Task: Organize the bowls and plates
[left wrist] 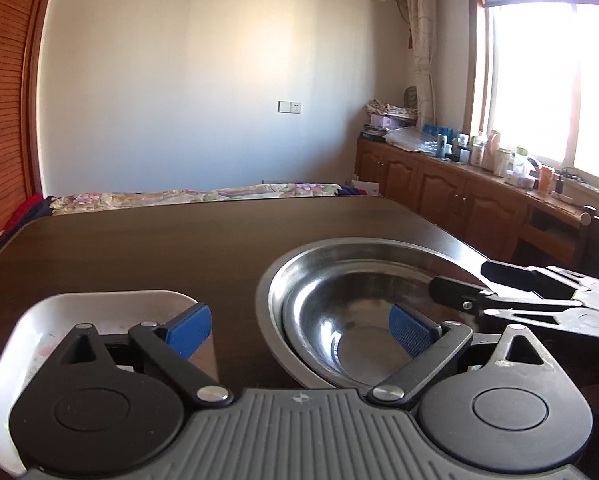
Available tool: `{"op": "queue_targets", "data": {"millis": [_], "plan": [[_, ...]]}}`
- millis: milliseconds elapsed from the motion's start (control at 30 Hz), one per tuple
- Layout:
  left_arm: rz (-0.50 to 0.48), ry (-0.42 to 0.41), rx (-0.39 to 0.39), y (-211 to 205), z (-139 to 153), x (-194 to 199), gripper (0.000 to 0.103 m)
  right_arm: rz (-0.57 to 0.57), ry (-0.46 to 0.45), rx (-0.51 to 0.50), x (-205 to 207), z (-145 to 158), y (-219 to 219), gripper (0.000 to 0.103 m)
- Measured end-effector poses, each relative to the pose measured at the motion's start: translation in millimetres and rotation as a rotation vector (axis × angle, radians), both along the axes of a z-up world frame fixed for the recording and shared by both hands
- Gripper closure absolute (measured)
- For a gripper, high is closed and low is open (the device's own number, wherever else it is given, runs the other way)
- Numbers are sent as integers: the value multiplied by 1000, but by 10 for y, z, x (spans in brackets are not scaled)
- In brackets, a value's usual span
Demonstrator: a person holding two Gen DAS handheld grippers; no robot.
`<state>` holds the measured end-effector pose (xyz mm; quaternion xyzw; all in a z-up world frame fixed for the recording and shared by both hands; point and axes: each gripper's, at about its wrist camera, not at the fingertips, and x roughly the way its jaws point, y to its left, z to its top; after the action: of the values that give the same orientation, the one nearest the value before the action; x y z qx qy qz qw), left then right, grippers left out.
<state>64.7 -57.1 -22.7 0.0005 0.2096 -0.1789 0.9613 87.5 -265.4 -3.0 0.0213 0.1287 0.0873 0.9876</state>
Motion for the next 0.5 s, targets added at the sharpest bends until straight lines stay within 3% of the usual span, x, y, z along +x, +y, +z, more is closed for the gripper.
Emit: {"op": "queue_targets", "data": {"millis": [233, 300, 367, 500], "plan": [[-13, 9, 5, -63, -70, -42, 23, 21, 5, 26, -33, -37, 10, 29], [-17, 17, 8, -69, -90, -43, 35, 26, 9, 32, -37, -39, 18, 31], [-16, 24, 8, -71, -105, -38, 43, 31, 8, 33, -41, -42, 23, 39], [-6, 24, 11, -66, -115, -31, 49, 34, 9, 40, -41, -42, 20, 45]]}}
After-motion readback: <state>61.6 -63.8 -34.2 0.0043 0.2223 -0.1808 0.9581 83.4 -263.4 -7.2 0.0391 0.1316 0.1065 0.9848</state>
